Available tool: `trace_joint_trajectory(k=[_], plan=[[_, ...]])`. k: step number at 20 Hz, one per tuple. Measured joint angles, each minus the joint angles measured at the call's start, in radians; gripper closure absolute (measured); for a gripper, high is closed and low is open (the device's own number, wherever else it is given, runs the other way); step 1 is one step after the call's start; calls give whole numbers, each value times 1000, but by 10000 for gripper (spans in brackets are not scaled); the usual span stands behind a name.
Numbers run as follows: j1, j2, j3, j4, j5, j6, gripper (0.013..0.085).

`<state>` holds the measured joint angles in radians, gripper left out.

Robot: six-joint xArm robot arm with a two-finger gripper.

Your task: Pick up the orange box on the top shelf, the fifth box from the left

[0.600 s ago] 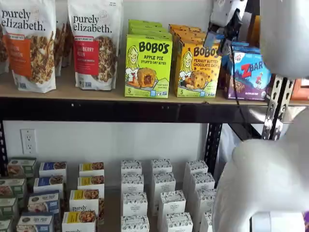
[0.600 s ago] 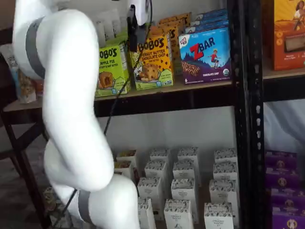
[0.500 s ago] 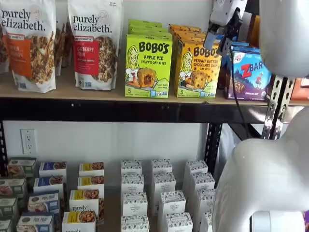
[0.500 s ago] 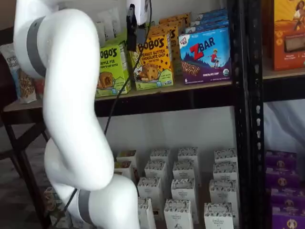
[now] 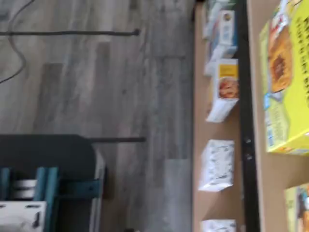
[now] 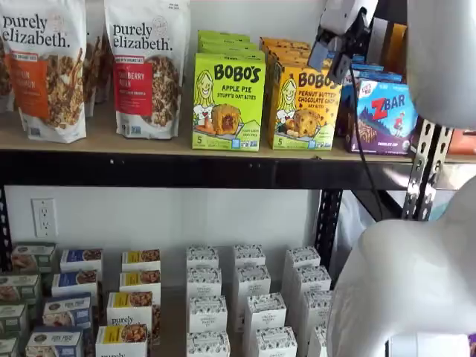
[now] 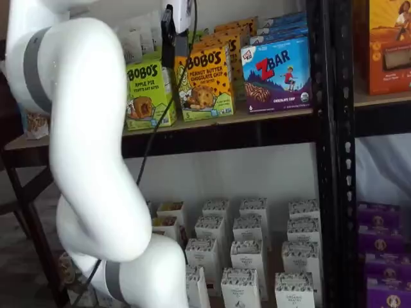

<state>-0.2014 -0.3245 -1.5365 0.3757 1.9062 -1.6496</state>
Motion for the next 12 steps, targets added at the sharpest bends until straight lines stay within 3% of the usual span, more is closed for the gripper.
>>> trace_joint_trajectory(k=[7,12], plan=[[-6,-64,90,58,-183,1,130],[-30,-41,64,73,-224,-16,130]])
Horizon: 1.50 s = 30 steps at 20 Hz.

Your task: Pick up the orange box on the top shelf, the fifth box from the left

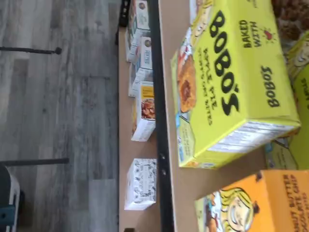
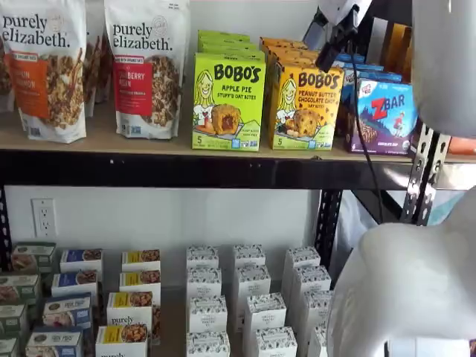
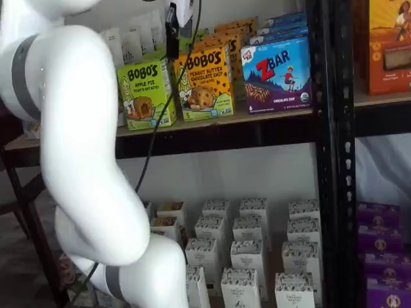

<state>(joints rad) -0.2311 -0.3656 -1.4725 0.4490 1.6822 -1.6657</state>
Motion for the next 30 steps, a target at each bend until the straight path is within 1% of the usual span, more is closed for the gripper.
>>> trace_joint_trajectory(k=[3,8,13,16,20,23,25,30], plan=[[-9,26,-28,-9,-11,-12,130],[-8,78,-86,-52,-13,-24,130],[24,99,-101,-103,-61,-14,130],[47,116,-118,-128,-68,0,130],[67,150,-159,-161,-25,14,130],[72,175,-186,-166,11,19,130],[73,190,-198,-160,27,22,130],[83,217,-219,-164,44,29,130]])
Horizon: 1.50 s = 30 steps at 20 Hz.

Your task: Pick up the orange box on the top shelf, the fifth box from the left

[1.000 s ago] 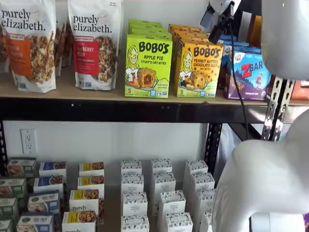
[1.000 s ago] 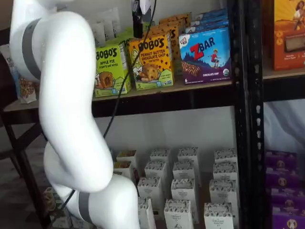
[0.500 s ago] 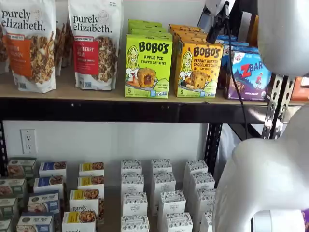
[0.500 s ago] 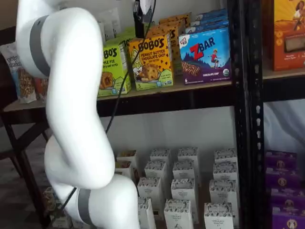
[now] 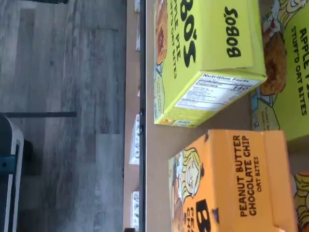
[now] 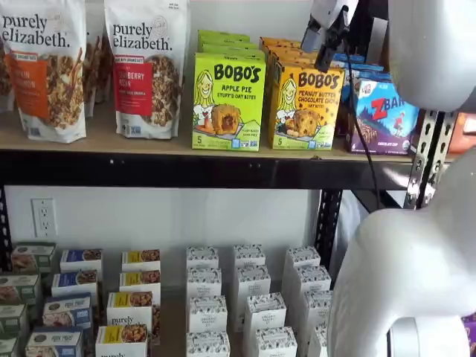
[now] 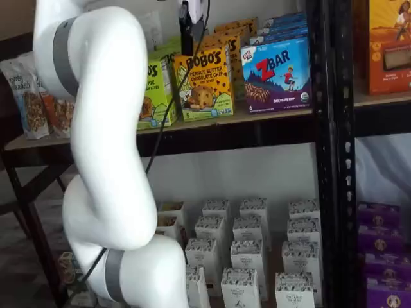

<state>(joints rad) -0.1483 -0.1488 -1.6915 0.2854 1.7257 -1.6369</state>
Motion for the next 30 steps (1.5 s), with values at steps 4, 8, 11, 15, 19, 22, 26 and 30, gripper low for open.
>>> trace_joint_trajectory(k=[4,8,11,15,19,22,26,30], plan=[[11,10,-1,-7,-14,6,130],[21,19,1,-18,-29,11,130],[25,24,2,-21,-34,12,130],[23,32,0,-27,-34,7,130],[23,47,-6,-49,-20,0,130],[20,51,4,-51,-25,-6,130],[24,54,22,-59,-46,-9,130],[35,67,24,-82,-52,-6,130]])
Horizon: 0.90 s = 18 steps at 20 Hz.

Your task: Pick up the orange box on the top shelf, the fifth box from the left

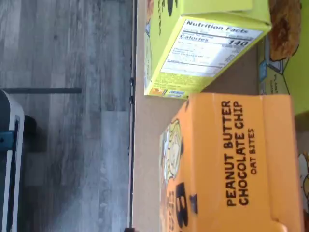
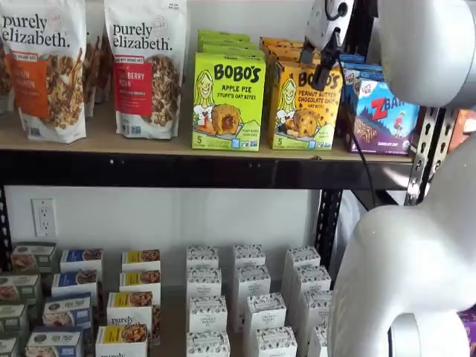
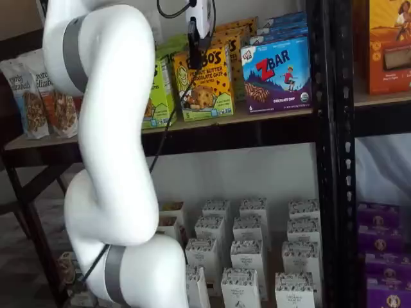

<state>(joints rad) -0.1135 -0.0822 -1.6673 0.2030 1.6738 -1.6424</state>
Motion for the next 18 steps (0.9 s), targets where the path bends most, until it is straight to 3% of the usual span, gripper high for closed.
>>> trace_joint_trajectory(k=[18], plan=[[12,10,18,-43,-19,0,130]])
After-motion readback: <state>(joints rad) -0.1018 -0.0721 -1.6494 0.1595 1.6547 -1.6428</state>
